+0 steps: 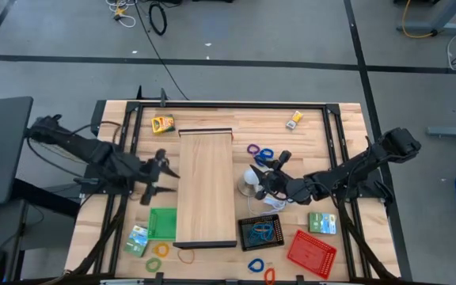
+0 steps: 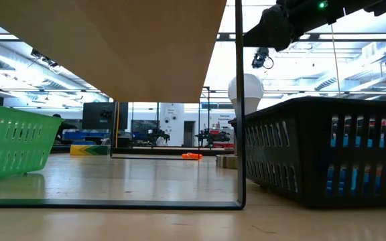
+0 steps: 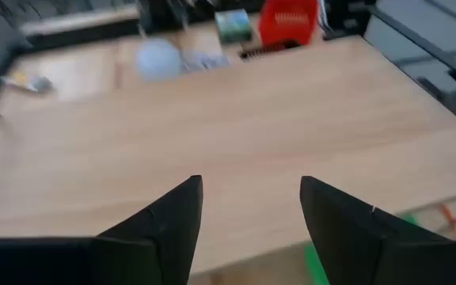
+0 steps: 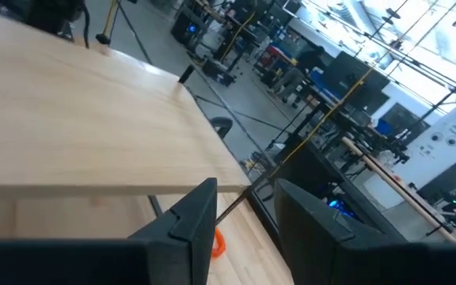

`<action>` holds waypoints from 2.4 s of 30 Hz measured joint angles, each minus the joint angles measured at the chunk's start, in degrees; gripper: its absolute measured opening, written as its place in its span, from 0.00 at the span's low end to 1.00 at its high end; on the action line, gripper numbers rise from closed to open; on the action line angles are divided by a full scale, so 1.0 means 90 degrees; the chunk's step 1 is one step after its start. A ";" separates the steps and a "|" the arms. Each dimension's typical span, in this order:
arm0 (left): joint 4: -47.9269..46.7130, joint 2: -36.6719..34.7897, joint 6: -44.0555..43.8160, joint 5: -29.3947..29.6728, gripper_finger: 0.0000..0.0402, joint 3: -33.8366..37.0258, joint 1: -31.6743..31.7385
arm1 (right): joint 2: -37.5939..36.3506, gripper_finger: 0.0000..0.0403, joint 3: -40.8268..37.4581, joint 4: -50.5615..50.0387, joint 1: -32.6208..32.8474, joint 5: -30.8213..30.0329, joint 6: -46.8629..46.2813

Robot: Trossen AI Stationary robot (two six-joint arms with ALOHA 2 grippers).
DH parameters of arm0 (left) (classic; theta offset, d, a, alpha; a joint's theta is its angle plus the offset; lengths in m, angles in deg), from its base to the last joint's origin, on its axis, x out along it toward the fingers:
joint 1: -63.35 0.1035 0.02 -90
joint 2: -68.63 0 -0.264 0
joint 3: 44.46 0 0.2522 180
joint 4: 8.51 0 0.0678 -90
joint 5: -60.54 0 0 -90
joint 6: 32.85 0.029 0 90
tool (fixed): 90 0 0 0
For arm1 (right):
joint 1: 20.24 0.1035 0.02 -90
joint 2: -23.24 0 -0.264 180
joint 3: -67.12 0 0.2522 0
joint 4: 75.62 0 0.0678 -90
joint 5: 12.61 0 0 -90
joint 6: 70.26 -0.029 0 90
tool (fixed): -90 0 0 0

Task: Pick & Place Office Desk Supplies
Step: Put the orange rubber band into the black bin

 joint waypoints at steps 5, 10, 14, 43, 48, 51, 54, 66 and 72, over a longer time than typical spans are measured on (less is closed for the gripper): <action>-0.0433 0.0658 -0.0792 0.0163 0.56 -0.0557 -0.0814 | -0.0133 0.34 0.0000 -0.0131 0.0231 -0.0439 0.0049; -0.0878 0.1123 -0.2036 0.0163 0.55 -0.1102 -0.1680 | -0.0184 0.34 -0.0002 -0.0201 0.0530 -0.0771 0.0068; -0.0963 0.1560 -0.3167 0.0202 0.55 -0.1324 -0.2402 | -0.0194 0.34 -0.0002 -0.0235 0.0757 -0.1057 0.0063; 0.1812 0.6127 -0.4112 0.0871 0.55 -0.1836 -0.4071 | -0.0203 0.34 -0.0002 0.0005 0.2210 -0.3333 0.0668; 0.0701 0.6776 -0.3883 0.0867 0.55 -0.2515 -0.3846 | -0.0203 0.34 -0.0002 0.0092 0.2216 -0.3333 0.0680; 0.0166 0.7136 -0.3597 0.0801 0.55 -0.2936 -0.3712 | -0.0203 0.34 -0.0002 0.0138 0.2211 -0.3333 0.0811; 0.0024 0.7462 -0.3276 0.0636 0.55 -0.3269 -0.3603 | -0.0203 0.34 -0.0002 0.0237 0.2213 -0.3335 0.0920; -0.0083 0.7817 -0.3242 0.0539 0.54 -0.3517 -0.3331 | -0.0203 0.34 -0.0002 0.0331 0.2213 -0.3333 0.1066; -0.0185 0.7815 -0.3239 0.0381 0.49 -0.3517 -0.3283 | -0.0203 0.34 -0.0002 0.0331 0.2213 -0.3332 0.1071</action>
